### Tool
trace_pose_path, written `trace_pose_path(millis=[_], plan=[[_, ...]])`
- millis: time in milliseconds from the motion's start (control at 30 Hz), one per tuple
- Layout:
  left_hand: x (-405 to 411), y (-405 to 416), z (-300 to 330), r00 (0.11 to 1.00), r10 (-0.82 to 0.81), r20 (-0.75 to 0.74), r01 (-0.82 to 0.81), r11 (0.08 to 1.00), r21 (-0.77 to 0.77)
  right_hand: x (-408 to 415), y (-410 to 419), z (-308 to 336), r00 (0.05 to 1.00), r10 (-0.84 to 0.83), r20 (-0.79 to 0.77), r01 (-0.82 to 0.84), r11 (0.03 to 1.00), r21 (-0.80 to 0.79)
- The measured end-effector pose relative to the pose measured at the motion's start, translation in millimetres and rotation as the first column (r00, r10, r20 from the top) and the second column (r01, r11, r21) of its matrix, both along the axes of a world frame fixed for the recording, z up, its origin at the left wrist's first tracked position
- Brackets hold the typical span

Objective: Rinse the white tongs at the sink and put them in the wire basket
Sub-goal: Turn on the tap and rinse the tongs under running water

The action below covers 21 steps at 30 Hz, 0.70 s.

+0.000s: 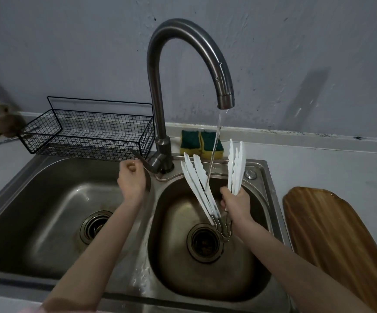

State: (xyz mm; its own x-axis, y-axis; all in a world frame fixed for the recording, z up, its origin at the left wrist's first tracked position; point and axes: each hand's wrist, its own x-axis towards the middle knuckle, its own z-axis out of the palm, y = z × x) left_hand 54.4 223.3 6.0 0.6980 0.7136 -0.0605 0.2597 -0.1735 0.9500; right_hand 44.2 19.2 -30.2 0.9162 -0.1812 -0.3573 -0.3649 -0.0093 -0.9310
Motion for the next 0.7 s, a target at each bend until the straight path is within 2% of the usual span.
trace_pose_path(millis=[67,167,233,400,700], plan=[[0.6,5.8,-1.7,0.999,-0.036,-0.024,0.036,0.999,-0.001,-0.1,0.2,-0.4,1.0,0.003,0.006,-0.003,1.0,-0.004],[2.0,3.0,-3.3,0.971,-0.233,-0.05,0.235,0.972,0.023,0.4,2.5,-0.5,1.0,0.013,0.011,-0.013,1.0,-0.018],[3.8,-2.2,-1.1,0.951,-0.299,-0.078,0.297,0.954,-0.041,0.4,4.3,-0.1,0.999,0.023,0.022,-0.022,1.0,-0.02],[13.7,-6.0,1.7,0.944,-0.32,-0.085,0.304,0.939,-0.159,-0.1,7.8,-2.1,0.998,0.038,0.041,-0.036,0.998,-0.06],[25.2,-10.2,11.4,0.93,-0.357,-0.082,0.342,0.927,-0.156,-3.8,11.2,1.6,0.988,0.133,0.081,-0.125,0.987,-0.102]])
